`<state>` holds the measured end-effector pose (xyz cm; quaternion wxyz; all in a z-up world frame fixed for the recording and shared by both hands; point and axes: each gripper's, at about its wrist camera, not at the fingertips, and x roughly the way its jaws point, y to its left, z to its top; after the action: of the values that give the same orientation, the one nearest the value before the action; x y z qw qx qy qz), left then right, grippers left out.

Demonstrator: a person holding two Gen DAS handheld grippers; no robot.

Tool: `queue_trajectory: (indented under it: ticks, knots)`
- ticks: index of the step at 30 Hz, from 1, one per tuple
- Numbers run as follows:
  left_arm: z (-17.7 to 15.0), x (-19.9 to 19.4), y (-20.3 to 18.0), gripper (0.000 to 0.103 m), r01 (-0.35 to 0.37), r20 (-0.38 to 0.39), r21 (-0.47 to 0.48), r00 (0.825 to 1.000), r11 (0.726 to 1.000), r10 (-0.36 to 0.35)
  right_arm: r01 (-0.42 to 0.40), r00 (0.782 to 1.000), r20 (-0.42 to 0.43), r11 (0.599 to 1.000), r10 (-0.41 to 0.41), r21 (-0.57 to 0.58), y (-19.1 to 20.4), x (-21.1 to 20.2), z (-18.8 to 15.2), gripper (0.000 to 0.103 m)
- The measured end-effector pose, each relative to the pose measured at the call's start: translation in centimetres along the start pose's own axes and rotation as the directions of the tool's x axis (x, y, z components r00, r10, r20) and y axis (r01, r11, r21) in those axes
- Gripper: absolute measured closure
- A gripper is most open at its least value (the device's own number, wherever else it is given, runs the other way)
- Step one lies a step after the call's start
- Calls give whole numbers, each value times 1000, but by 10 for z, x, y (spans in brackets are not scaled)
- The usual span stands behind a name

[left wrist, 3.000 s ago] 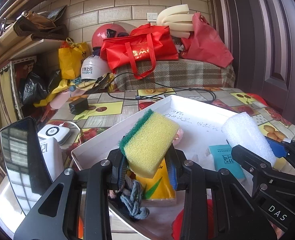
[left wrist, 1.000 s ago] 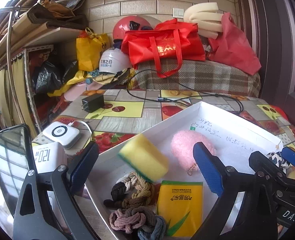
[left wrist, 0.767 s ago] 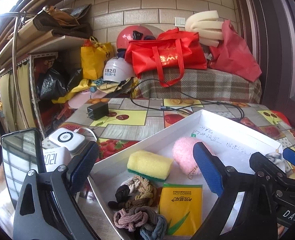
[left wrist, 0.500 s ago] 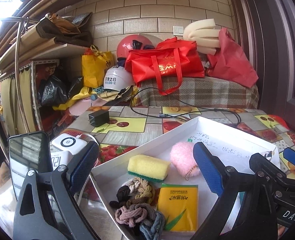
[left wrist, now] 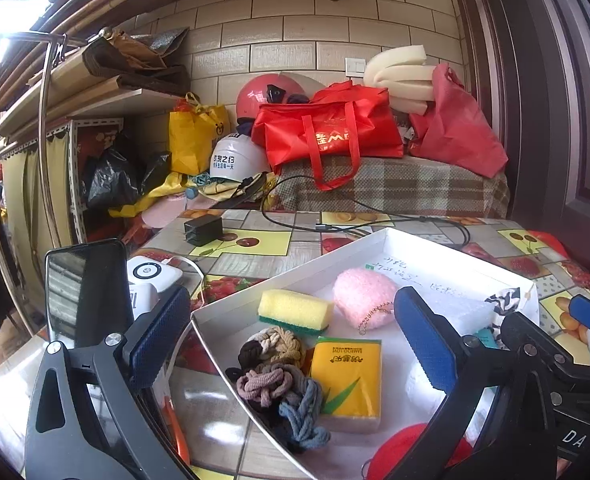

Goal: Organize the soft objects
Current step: 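Move both tools back toward the remaining sponge and foam pad, then grasp the yellow sponge block with the left tool while the right tool grasps the white foam pad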

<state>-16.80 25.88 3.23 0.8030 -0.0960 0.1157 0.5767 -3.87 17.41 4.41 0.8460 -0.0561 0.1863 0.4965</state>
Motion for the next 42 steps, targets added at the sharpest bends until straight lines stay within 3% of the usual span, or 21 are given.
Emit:
queue_trajectory:
  ticks: [10,24,28,31,37,42]
  knots:
    - [-8,-25,-4,0,53,5,3,999,999,-53,4,1000,12,1000,-4,2,-7,-23,-9,0]
    - [-19,-66,-33,0,215,-13,18,977,976,-215,-32,999,-28,983,37,183,-81,-73,-32,0]
    - [-22,-71,-61,0,313,-75,73,949,947,-308,49,996,-76,983,-35,179,-107,-85,-37,0]
    - [-27,-76,-86,0,398,-124,109,915,911,-385,111,987,-133,974,-86,198,-134,-89,-42,0]
    - [-37,-72,-147,0,486,-268,215,863,847,-428,260,934,-306,938,-185,227,-174,-79,-54,0]
    - [-39,-58,-178,0,514,-337,213,837,831,-431,250,913,-378,942,-153,222,-180,-57,-55,1]
